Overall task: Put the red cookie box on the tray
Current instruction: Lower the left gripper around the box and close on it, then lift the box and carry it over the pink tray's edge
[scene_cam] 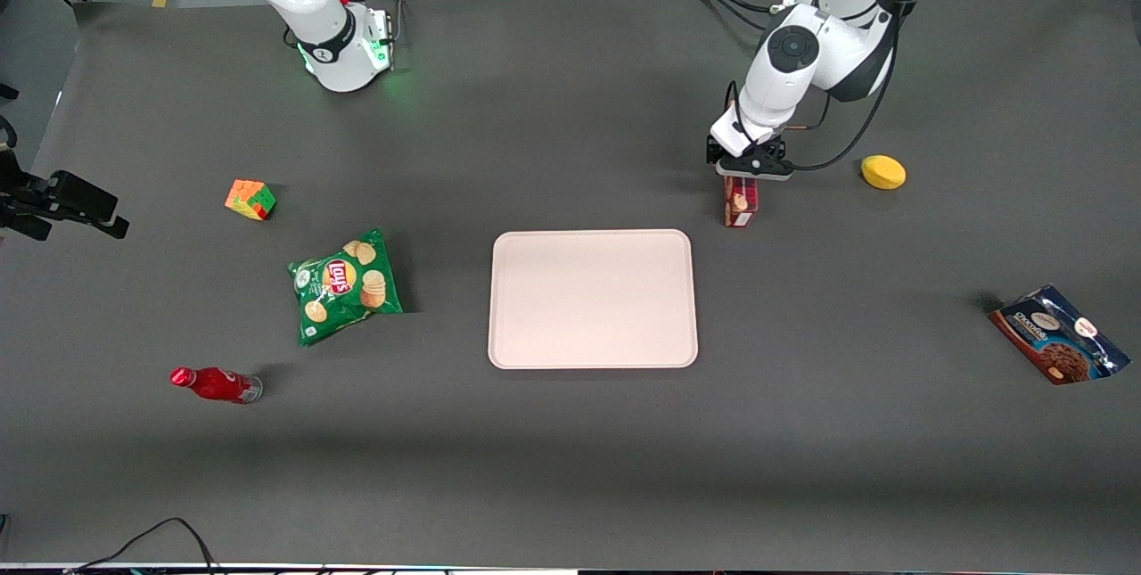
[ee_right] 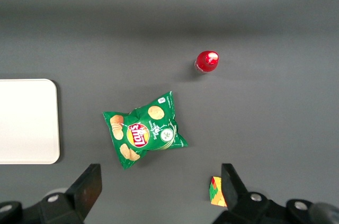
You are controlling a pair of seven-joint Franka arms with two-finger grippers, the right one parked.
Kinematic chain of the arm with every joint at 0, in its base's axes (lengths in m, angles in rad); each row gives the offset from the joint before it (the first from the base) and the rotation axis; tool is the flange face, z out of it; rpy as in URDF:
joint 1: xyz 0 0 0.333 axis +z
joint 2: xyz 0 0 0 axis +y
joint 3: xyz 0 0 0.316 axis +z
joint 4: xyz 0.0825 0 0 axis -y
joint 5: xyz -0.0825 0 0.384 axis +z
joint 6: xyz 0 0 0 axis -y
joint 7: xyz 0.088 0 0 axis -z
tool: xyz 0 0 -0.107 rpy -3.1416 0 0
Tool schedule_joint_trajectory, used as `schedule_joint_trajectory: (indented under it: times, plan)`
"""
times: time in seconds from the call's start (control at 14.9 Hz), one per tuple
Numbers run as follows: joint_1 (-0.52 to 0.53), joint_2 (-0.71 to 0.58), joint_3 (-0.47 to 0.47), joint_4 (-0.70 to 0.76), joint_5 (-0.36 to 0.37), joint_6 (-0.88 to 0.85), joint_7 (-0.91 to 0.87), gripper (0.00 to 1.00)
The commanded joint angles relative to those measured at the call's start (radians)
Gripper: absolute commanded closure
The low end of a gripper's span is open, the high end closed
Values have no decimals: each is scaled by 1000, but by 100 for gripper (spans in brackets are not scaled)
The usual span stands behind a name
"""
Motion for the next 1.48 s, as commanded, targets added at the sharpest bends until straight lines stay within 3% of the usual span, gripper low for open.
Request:
schedule_joint_trajectory:
  times: [0.0,0.27,0.47,0.67,1.07,1.41]
  plan:
    - [-4,-28,10,-32,0,-1,34,75]
    - [0,-28,22,-25,0,-7,36,92]
    - [2,-47,53,26,0,-111,37,92]
    - [2,-81,62,156,0,-321,37,92]
    - [-4,-41,101,697,0,-836,36,91]
    - [-20,138,113,1168,0,-1045,16,91]
